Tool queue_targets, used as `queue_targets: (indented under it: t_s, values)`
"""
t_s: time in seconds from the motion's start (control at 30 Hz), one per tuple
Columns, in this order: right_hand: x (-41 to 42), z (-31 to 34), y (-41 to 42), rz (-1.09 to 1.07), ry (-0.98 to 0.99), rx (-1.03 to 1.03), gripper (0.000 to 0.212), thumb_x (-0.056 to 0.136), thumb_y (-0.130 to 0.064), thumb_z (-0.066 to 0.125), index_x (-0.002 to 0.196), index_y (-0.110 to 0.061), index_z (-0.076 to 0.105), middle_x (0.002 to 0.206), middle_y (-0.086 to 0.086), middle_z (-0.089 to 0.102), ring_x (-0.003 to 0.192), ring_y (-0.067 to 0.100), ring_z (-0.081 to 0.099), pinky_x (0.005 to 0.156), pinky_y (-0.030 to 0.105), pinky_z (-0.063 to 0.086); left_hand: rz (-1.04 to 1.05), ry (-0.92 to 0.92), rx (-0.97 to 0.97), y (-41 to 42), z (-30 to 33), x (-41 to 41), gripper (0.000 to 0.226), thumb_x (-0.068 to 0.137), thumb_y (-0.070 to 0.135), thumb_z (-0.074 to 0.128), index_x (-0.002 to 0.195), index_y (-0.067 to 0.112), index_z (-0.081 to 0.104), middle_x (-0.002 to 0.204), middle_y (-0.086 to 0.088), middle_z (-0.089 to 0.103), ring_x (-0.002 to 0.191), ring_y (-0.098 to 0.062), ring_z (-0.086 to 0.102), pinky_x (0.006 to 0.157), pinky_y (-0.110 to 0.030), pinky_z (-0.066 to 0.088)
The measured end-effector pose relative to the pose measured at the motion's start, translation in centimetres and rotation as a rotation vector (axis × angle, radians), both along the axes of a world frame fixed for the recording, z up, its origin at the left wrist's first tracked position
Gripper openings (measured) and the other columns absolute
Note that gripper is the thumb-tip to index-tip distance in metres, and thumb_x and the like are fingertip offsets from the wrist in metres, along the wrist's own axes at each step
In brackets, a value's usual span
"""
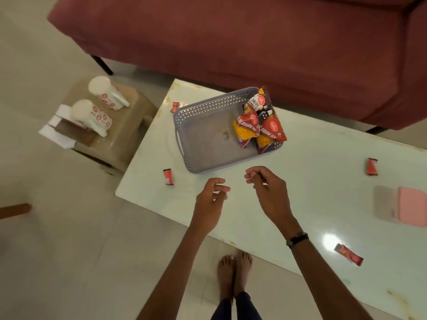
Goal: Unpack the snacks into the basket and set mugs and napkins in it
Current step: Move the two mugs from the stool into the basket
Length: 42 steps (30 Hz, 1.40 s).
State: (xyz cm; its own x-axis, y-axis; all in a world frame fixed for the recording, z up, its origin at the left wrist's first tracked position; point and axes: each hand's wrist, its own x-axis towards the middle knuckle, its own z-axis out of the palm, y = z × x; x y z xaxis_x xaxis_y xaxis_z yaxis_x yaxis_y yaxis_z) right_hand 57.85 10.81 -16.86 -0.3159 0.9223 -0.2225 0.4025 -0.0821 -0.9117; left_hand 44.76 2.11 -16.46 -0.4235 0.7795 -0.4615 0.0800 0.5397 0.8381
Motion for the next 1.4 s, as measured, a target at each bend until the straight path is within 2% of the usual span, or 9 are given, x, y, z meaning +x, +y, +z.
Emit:
queue_targets:
  t_s: [0.37,0.57,0.73,0.83,1.0,1.13,1.23,1.3,1.4]
  values:
    - [-6.1,1.0,2.2,0.104,-0.033,-0.015,0.018,0.096,-0.012,0.048,0.092,-0.018,0.064,0.090,-0.003,0.070,0.085,0.008,0.066,0.073,0.016,0.051,0.224,-0.097,0.073,1.9,0.4,-5.8,0.014,0.095,0.010,0.047,0.107,0.015,0.053,0.094,0.008,0.067,0.080,-0.009,0.065,0.064,-0.015,0.049]
    - [-13.5,0.9,2.9,0.214,0.003,-0.015,0.018,0.096,-0.011,0.050,0.091,-0.018,0.065,0.087,-0.006,0.069,0.084,0.003,0.064,0.072,0.007,0.047,0.335,-0.141,0.091,2.5,-0.5,-12.7,0.012,0.089,0.024,0.054,0.100,0.027,0.056,0.096,0.008,0.070,0.079,-0.004,0.067,0.068,-0.020,0.051]
    - [-22.7,-1.7,3.5,0.257,-0.017,-0.030,0.020,0.095,-0.006,0.049,0.089,-0.015,0.065,0.087,-0.003,0.069,0.079,0.007,0.066,0.073,0.013,0.049,0.407,-0.136,0.090,2.2,-2.1,-20.4,0.020,0.093,0.007,0.045,0.104,0.019,0.057,0.095,0.005,0.071,0.080,-0.007,0.067,0.069,-0.021,0.053]
    - [-29.1,-3.3,4.1,0.302,-0.041,-0.027,0.020,0.095,-0.005,0.047,0.093,-0.010,0.066,0.090,0.002,0.070,0.077,0.009,0.067,0.073,0.018,0.050,0.404,-0.057,0.054,1.6,-3.3,-25.8,0.021,0.092,0.005,0.045,0.105,0.018,0.056,0.094,0.004,0.070,0.074,0.000,0.064,0.069,-0.020,0.050]
    - [-39.1,-5.9,6.5,0.377,-0.104,0.074,0.021,0.095,-0.011,0.045,0.097,-0.011,0.065,0.097,0.000,0.070,0.085,0.015,0.066,0.079,0.031,0.051,0.485,0.217,0.040,0.7,-5.6,-33.9,0.018,0.091,0.005,0.049,0.106,0.008,0.058,0.097,-0.001,0.065,0.087,-0.011,0.061,0.077,-0.030,0.049]
    - [-45.3,-6.5,8.8,0.356,-0.163,0.168,0.025,0.094,-0.009,0.046,0.117,-0.008,0.058,0.119,0.007,0.061,0.105,0.014,0.056,0.088,0.022,0.045,0.690,0.356,-0.022,1.1,-6.9,-37.1,0.028,0.085,0.003,0.051,0.114,0.000,0.053,0.109,-0.009,0.050,0.098,-0.021,0.052,0.084,-0.030,0.045]
    - [-48.7,-7.2,10.1,0.374,-0.204,0.159,0.033,0.094,-0.010,0.049,0.127,-0.008,0.051,0.131,0.008,0.053,0.119,0.019,0.051,0.097,0.026,0.044,0.720,0.301,-0.050,1.7,-7.8,-38.3,0.035,0.083,0.003,0.054,0.118,-0.002,0.050,0.115,-0.014,0.050,0.104,-0.021,0.048,0.091,-0.033,0.045]
    - [-50.2,-7.9,10.7,0.402,-0.214,0.134,0.033,0.095,-0.015,0.052,0.127,-0.010,0.051,0.132,0.007,0.054,0.120,0.019,0.051,0.100,0.030,0.045,0.713,0.225,-0.015,2.2,-8.0,-38.8,0.032,0.085,0.003,0.055,0.116,0.001,0.051,0.112,-0.008,0.053,0.106,-0.020,0.052,0.093,-0.035,0.047]
    - [-51.2,-8.9,11.2,0.420,-0.212,0.085,0.030,0.094,-0.019,0.055,0.122,-0.009,0.054,0.125,0.007,0.061,0.110,0.019,0.056,0.089,0.022,0.043,0.701,0.152,0.020,3.0,-8.3,-39.5,0.023,0.089,0.008,0.055,0.112,0.002,0.054,0.102,0.000,0.056,0.096,-0.012,0.055,0.084,-0.027,0.047]
